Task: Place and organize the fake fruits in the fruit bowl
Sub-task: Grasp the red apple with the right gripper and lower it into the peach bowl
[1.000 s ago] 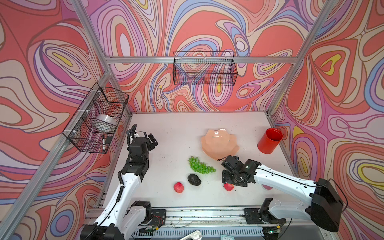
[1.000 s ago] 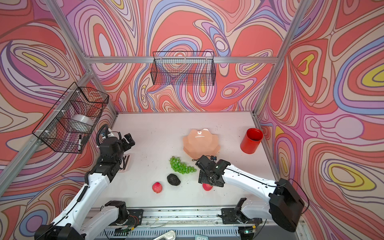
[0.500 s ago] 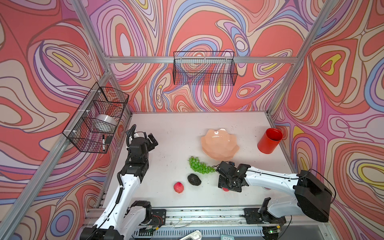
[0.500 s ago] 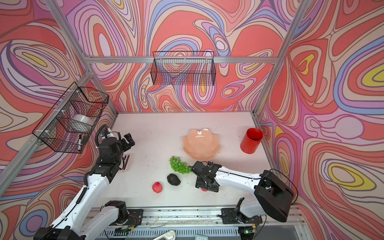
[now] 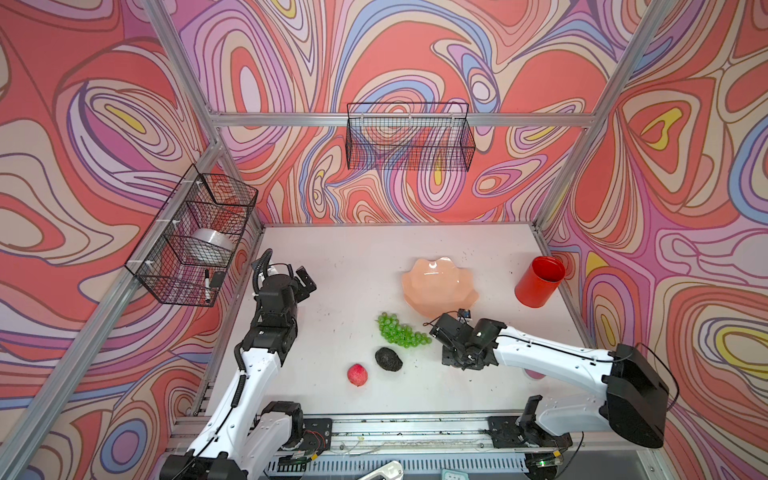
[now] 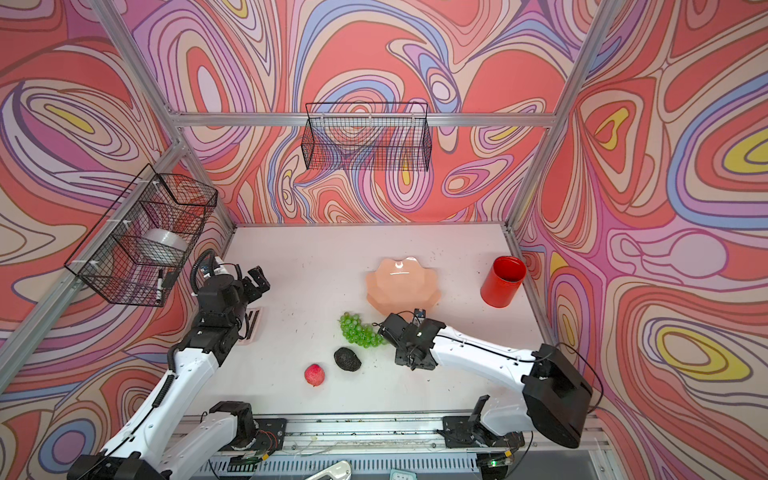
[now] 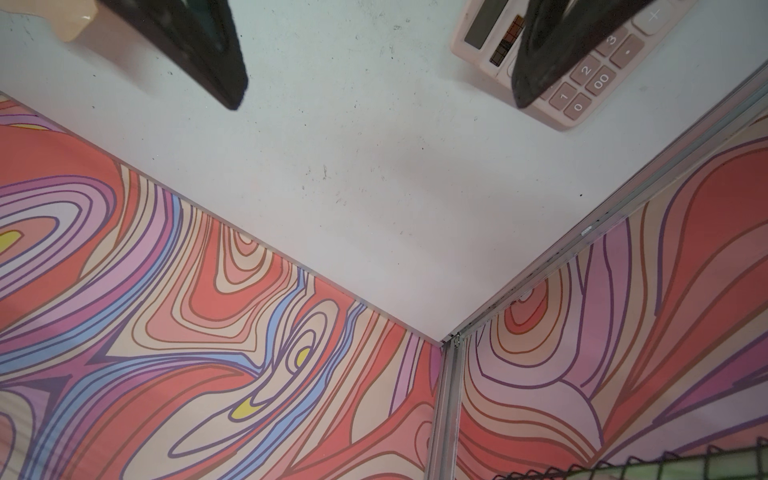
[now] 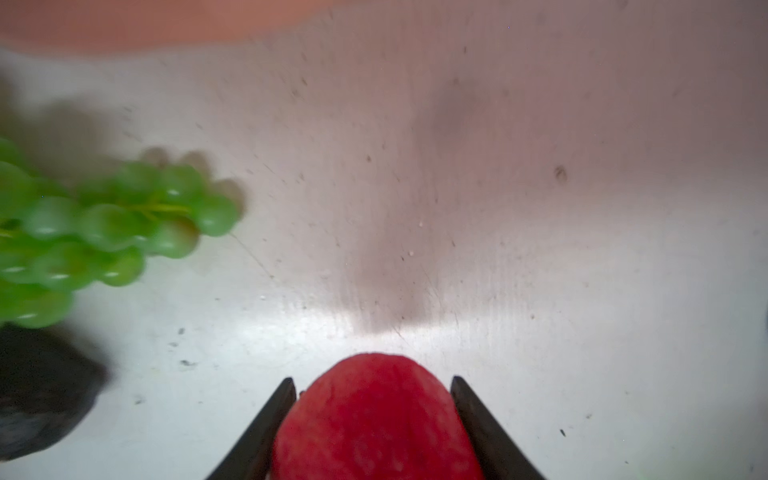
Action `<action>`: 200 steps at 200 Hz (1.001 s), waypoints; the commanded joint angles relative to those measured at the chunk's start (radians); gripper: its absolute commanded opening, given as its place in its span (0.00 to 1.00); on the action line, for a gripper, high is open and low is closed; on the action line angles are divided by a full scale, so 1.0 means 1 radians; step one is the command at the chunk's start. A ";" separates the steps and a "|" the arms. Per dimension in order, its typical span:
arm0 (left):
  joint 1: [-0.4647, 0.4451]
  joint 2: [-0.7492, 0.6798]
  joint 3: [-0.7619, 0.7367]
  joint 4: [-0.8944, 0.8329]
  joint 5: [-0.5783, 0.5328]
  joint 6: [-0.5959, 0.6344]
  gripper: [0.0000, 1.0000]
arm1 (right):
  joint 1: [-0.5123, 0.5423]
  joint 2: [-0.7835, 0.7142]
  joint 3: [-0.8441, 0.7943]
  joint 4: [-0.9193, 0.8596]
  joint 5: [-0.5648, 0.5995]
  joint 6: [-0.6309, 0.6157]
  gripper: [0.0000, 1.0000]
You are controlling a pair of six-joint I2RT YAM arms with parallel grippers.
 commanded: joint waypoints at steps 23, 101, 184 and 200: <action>-0.002 -0.011 -0.002 -0.061 0.043 -0.058 1.00 | -0.092 0.029 0.284 -0.019 0.170 -0.269 0.51; -0.002 -0.061 0.021 -0.199 0.176 -0.099 0.98 | -0.343 0.534 0.629 0.295 0.045 -0.607 0.51; -0.005 0.031 0.227 -0.699 0.258 -0.012 0.90 | -0.389 0.768 0.675 0.380 -0.087 -0.587 0.53; -0.049 0.047 0.231 -0.743 0.295 -0.023 0.86 | -0.389 0.781 0.671 0.386 -0.091 -0.582 0.54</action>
